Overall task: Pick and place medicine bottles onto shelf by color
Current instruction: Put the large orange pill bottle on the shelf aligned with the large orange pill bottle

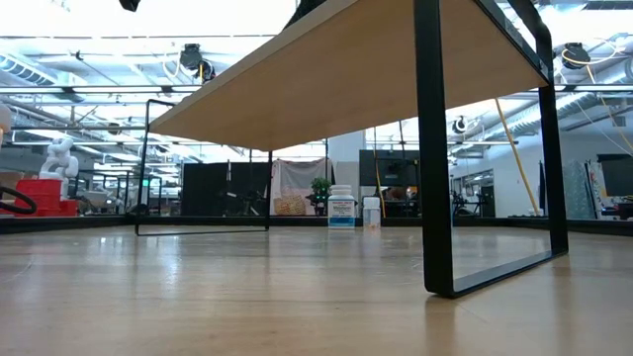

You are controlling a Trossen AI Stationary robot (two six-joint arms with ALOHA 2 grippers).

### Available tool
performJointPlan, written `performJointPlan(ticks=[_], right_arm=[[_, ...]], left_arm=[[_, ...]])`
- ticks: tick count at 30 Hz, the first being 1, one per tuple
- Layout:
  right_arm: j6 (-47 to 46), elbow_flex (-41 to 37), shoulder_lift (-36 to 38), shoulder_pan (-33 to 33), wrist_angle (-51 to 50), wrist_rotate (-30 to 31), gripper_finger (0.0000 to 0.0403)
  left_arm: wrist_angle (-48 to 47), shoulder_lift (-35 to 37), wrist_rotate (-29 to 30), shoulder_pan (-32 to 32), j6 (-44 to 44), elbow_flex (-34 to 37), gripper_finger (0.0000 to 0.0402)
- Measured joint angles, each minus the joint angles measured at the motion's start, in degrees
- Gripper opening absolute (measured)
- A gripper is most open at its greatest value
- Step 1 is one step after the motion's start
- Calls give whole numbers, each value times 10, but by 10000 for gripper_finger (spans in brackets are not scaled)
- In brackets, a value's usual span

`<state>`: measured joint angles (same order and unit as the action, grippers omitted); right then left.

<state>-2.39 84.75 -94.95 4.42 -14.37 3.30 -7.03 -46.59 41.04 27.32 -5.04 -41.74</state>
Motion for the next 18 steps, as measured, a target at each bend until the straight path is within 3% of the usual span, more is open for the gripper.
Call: performJointPlan(ticks=[3,6,10,18], right_arm=[[1,0,29,-17,-10,19,253],[14,0,62,-48,-47,83,254],[22,0,100,-104,-99,182,254],[-13,-39,141,-193,-132,247,254]], left_arm=[[1,0,-15,11,-15,0,230],[13,-8,-52,33,-40,0,230],[11,-39,-53,77,-34,-2,230],[-27,-176,-51,132,-42,-97,230]])
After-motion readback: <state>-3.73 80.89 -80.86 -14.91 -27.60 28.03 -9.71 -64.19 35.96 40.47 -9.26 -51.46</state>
